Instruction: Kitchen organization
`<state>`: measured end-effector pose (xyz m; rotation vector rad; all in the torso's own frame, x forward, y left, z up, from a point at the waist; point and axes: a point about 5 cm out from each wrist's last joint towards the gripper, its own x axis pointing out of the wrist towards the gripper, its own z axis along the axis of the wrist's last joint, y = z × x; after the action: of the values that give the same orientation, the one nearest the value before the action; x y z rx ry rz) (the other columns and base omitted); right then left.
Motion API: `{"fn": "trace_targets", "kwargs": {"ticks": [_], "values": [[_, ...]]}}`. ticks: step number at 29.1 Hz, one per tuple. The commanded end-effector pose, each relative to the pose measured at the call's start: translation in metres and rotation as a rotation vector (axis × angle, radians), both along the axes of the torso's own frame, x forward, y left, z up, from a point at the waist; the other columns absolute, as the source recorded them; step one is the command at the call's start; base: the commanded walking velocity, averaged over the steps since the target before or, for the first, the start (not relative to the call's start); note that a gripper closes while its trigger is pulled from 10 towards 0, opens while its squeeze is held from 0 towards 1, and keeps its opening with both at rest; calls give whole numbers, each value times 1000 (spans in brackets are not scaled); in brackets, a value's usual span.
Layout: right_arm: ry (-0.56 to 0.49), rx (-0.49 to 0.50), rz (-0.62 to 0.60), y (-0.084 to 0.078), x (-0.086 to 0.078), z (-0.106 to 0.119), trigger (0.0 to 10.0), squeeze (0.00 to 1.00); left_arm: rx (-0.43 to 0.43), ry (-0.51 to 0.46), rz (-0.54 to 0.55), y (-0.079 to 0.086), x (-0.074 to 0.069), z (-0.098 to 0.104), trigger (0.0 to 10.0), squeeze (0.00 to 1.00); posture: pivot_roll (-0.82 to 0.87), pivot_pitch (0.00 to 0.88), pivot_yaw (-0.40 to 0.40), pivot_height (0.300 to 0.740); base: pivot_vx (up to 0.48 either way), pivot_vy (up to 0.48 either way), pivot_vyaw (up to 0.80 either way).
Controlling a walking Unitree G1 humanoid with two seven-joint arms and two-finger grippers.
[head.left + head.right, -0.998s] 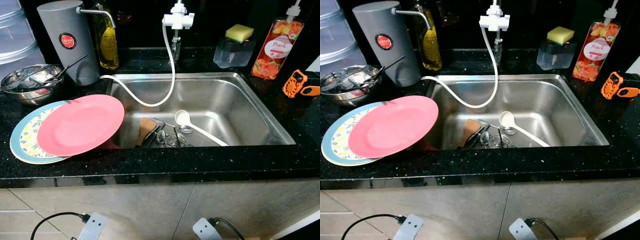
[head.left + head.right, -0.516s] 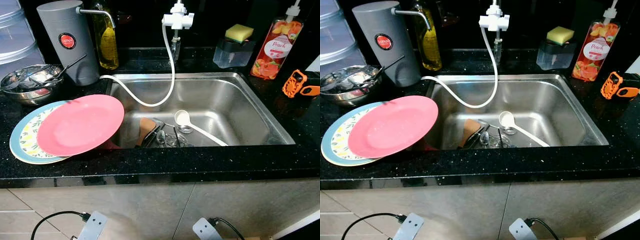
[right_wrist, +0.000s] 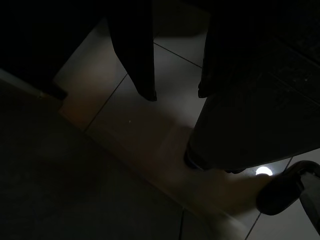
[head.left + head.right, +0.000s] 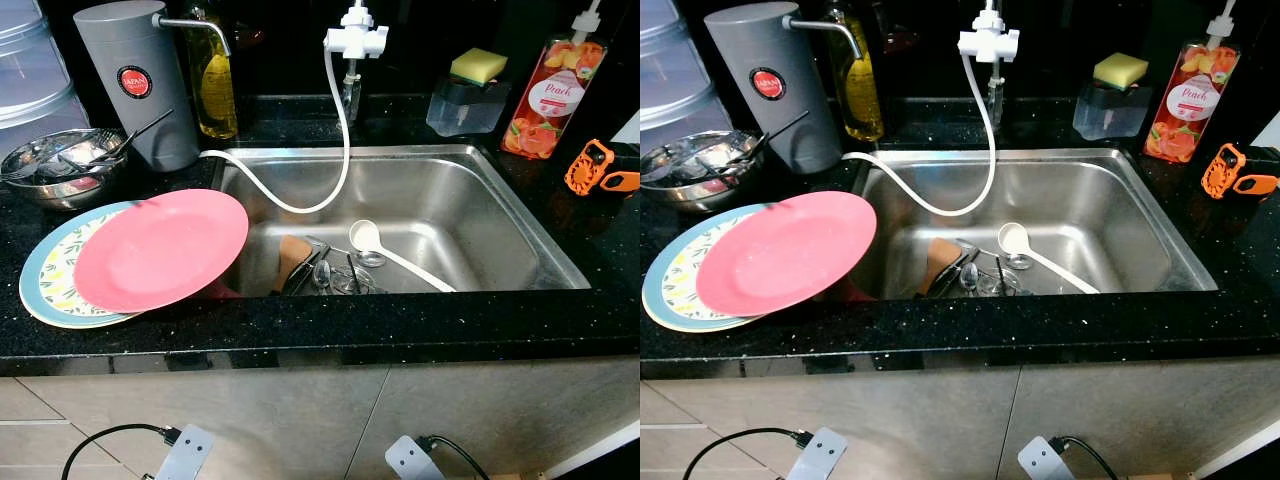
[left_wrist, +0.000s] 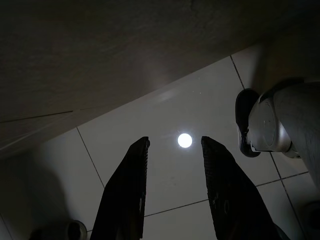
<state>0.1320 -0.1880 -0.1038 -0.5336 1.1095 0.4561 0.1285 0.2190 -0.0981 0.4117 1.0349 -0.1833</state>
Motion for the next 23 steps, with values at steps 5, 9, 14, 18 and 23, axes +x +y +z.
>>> {"fn": "trace_targets", "kwargs": {"ticks": [5,9,14,18,23], "values": [[18,-5,-4,-1,-4,-1,10000,0,2,2,0,-2,0,-1,10000,0,135,0,-11,740,0,0,0],[19,-7,-4,-1,-5,-2,10000,0,-1,1,-1,-4,1,-1,10000,0,134,0,-12,740,0,0,0],[19,-6,-5,-1,-5,-2,10000,0,0,3,-2,-4,0,-1,10000,0,134,0,-11,740,0,0,0],[21,-6,-5,-1,-5,-2,10000,0,3,6,1,-1,-2,-1,10000,0,134,0,-10,740,0,0,0],[22,-6,-5,0,-6,-2,10000,0,7,7,4,3,-4,-1,10000,0,134,0,-10,740,0,0,0]]}}
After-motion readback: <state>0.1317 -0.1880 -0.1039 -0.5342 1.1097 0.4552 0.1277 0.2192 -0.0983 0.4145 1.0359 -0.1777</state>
